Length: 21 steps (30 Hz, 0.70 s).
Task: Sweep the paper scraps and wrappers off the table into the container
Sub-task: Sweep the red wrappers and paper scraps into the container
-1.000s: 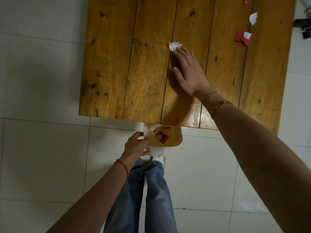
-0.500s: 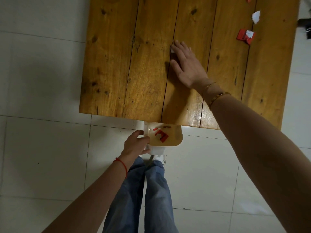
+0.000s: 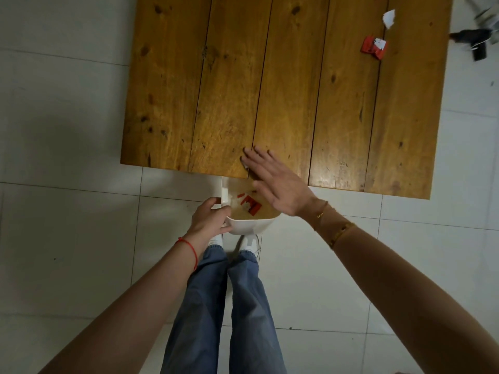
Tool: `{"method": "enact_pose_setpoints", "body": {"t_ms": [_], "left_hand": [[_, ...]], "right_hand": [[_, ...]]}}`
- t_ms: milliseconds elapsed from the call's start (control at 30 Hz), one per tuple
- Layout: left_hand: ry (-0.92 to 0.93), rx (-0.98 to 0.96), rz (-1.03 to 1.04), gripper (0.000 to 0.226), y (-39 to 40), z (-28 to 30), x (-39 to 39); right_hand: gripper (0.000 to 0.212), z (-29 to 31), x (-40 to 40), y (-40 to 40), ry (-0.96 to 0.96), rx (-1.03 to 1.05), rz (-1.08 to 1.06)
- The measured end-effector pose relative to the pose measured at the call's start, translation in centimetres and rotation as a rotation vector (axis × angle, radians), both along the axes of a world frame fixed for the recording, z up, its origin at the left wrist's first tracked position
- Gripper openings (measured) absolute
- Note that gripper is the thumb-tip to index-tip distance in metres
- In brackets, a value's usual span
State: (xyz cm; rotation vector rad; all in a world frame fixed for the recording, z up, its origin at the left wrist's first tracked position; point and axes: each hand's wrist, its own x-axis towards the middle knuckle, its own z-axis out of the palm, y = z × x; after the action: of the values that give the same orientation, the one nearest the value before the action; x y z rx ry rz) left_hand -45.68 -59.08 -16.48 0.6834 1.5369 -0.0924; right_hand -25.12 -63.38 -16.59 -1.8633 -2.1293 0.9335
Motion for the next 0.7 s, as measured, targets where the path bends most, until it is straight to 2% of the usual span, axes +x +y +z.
{"method": "enact_pose_setpoints", "body": {"t_ms": [300, 533, 700], "left_hand": [[0.007, 0.031, -0.011, 0.031, -2.3, 1.3, -0.9], [-0.018, 0.071, -0.072, 0.039, -4.4, 4.2, -1.2], [-0.042, 0.096, -0.115, 0.030, -5.0, 7.8, 0.0]], "right_hand": [[0.055, 1.2, -2.8, -5.9, 0.099, -0.031, 0.068], [0.051, 4.5, -1.9, -8.2, 0.165, 0.002, -0.202], [0.050, 8.1, -0.8, -9.3, 0.184, 0.027, -0.394]]}}
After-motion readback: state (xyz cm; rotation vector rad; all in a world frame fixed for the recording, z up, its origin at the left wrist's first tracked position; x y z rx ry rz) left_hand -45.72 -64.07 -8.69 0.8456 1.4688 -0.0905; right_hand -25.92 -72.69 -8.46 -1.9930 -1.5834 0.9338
